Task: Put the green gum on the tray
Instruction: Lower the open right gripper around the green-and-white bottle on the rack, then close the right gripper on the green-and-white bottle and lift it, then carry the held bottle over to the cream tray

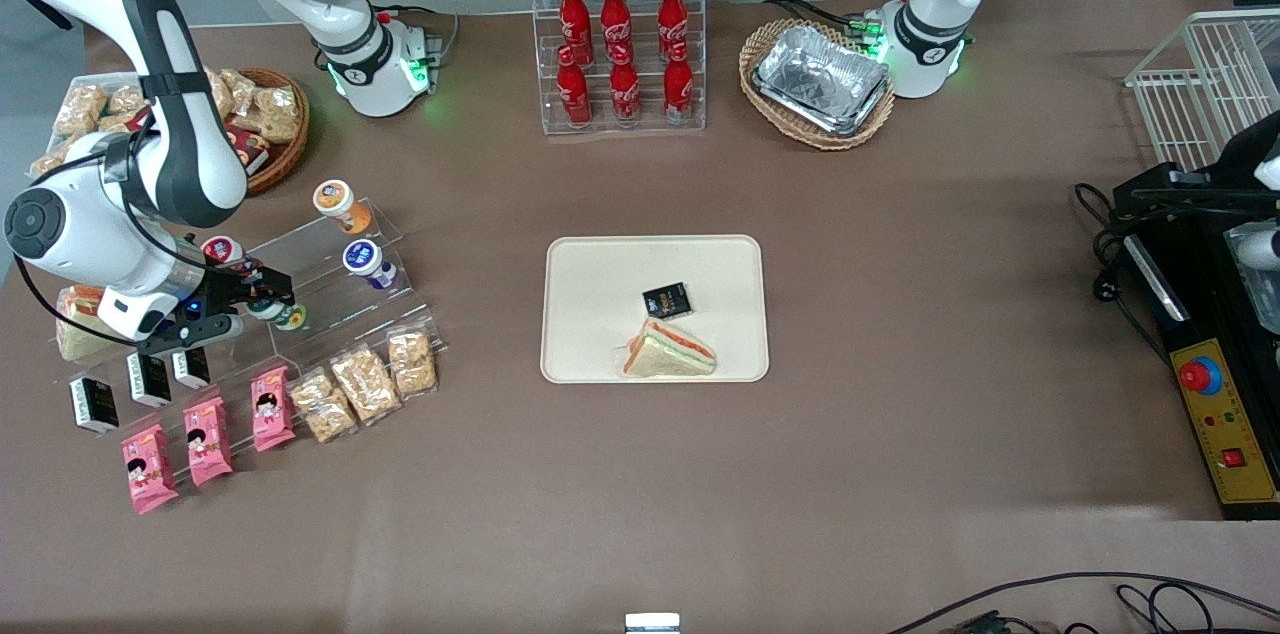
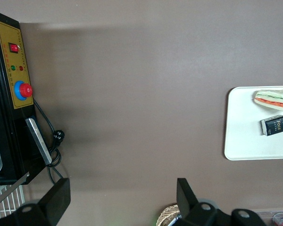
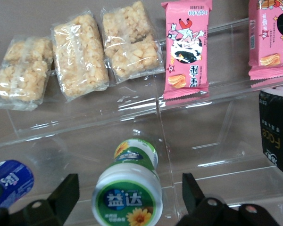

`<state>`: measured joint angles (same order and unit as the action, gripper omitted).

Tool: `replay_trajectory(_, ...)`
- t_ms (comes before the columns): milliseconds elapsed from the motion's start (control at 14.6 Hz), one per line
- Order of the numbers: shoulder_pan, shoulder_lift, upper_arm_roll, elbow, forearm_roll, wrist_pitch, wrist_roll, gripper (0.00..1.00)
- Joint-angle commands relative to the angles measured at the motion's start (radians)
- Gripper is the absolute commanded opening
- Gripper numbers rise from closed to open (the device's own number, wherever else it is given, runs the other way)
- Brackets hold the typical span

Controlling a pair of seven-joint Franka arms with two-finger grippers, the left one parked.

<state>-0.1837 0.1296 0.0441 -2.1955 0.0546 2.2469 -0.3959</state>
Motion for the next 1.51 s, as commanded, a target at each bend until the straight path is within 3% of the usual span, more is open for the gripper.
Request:
replay_trajectory(0, 0.003, 0.011, -0.003, -0.007, 0.019, 0.031, -0.011, 0.47)
replay_trajectory(69, 0.003, 0.011, -0.003, -0.007, 0.019, 0.031, -0.011, 0.27)
replay_trajectory(137, 0.003, 0.011, -0.003, -0.007, 0.019, 0.030, -0.011, 0.16)
replay_trajectory(550, 0.004, 0.010, -0.003, -0.003, 0.019, 0.028, -0.012, 0.09)
replay_trajectory(756, 0.009, -0.063, -0.001, 0.038, 0.007, -0.051, -0.009, 0.09)
replay_trajectory(1099, 0.018, -0.123, -0.004, 0.432, 0.001, -0.634, 0.005, 0.09)
replay_trajectory(1305, 0.021, -0.133, -0.001, 0.594, 0.002, -0.829, 0.014, 0.09)
replay_trajectory(1443, 0.047, -0.177, 0.045, 0.599, 0.018, -0.872, 0.201, 0.09)
